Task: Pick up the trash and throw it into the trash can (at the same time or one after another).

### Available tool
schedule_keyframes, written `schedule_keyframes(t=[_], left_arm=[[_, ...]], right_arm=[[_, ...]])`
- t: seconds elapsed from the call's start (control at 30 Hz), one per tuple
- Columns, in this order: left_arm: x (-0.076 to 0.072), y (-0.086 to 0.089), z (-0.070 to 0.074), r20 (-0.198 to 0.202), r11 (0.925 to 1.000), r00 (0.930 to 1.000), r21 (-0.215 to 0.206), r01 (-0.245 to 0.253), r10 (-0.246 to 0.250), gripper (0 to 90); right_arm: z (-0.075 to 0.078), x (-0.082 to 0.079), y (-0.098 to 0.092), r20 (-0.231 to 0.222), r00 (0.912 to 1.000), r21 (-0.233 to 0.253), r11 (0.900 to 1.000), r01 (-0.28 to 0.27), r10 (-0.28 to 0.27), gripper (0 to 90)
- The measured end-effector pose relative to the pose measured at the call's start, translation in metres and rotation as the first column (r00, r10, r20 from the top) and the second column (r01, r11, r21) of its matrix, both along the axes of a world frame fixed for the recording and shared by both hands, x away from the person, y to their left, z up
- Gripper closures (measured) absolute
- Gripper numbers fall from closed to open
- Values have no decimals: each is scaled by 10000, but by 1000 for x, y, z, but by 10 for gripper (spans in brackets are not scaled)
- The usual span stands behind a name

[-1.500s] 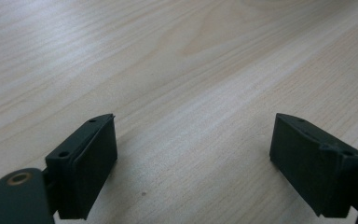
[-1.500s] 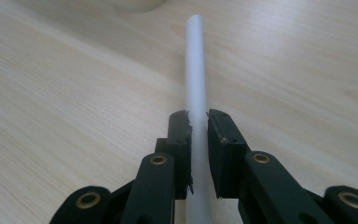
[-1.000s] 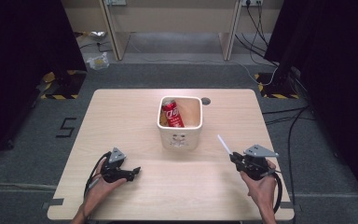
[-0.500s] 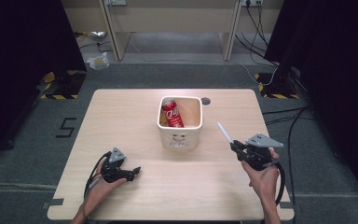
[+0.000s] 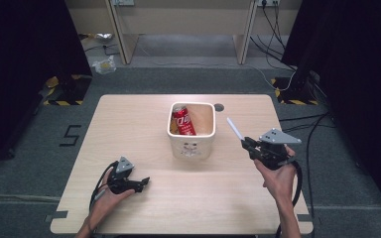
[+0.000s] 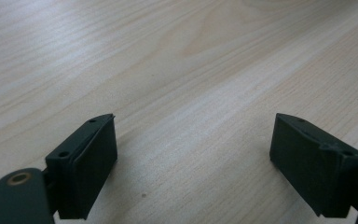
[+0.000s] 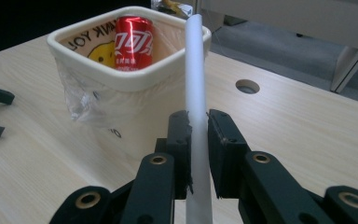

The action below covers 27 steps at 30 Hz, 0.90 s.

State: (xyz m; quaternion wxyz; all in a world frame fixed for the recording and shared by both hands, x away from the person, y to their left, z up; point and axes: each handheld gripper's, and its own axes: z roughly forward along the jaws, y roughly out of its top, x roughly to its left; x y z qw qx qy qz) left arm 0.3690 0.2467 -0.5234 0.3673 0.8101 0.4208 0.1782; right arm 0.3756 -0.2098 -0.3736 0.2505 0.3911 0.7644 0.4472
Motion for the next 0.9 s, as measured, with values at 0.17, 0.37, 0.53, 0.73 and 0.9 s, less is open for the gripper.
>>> schedule_keyframes(t=[0.17, 0.37, 0.53, 0.73, 0.9], left_arm=[[0, 0, 0, -17, 10000, 10000, 14, 7, -7, 140], [0, 0, 0, -19, 10000, 10000, 13, 8, -8, 140], [0, 0, 0, -18, 10000, 10000, 10, 6, -6, 140], [0, 0, 0, -13, 10000, 10000, 16, 13, -13, 140], [0, 0, 0, -24, 10000, 10000, 9, 7, -7, 140]], right_arm=[[9, 7, 7, 163, 9997, 94, 9998, -179, 177, 797], [23, 17, 23, 295, 9983, 251, 9984, -511, 504, 797], [32, 26, 37, 336, 9962, 284, 9963, -812, 803, 796], [40, 36, 55, 352, 9933, 348, 9932, -1109, 1097, 796], [47, 46, 67, 394, 9919, 310, 9921, -1218, 1206, 796]])
